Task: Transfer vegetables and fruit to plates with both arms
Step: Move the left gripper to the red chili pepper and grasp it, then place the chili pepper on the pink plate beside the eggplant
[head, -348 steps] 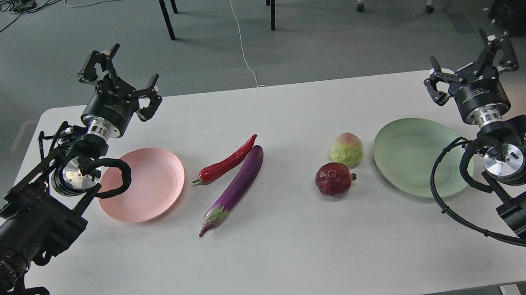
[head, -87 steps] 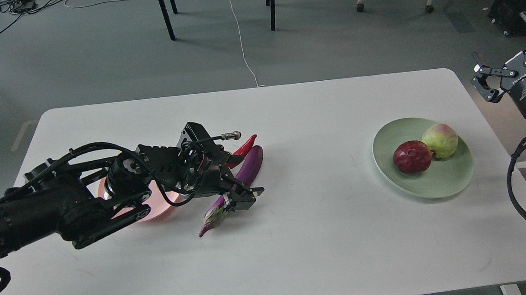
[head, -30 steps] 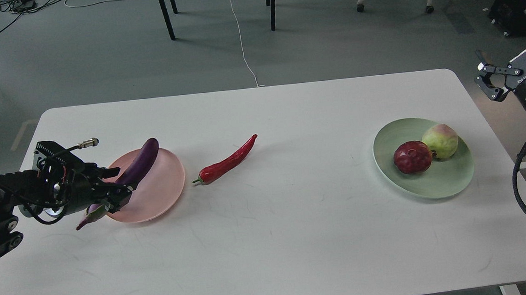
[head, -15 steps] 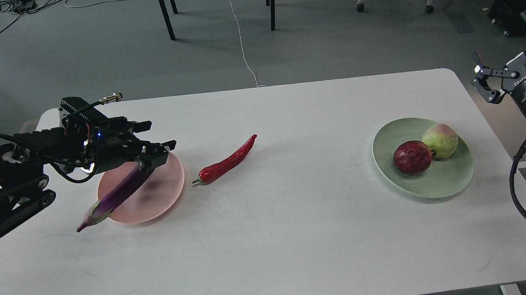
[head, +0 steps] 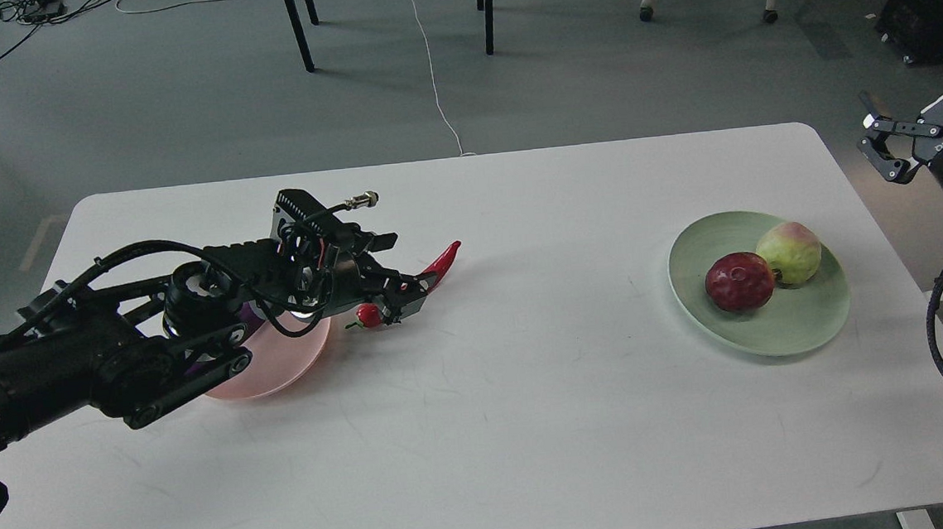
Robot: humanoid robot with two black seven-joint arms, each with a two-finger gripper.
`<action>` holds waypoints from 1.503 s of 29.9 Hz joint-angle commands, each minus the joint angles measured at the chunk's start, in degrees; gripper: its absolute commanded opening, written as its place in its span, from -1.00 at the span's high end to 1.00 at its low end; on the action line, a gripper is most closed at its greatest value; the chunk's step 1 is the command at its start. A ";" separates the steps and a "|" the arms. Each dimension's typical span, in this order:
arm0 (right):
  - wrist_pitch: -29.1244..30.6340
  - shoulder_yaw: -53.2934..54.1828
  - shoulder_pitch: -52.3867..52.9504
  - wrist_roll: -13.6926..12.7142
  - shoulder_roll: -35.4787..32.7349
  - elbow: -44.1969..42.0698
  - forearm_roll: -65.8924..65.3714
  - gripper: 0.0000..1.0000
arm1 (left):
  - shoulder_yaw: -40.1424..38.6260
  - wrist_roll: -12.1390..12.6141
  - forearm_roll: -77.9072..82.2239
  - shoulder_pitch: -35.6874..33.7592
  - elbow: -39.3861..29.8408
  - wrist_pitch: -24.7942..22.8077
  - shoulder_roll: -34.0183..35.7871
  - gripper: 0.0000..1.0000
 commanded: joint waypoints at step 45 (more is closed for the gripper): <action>0.08 0.09 -0.09 0.02 0.07 -0.31 0.00 -0.98 | 4.52 -0.87 6.33 1.93 6.02 0.08 -3.15 0.66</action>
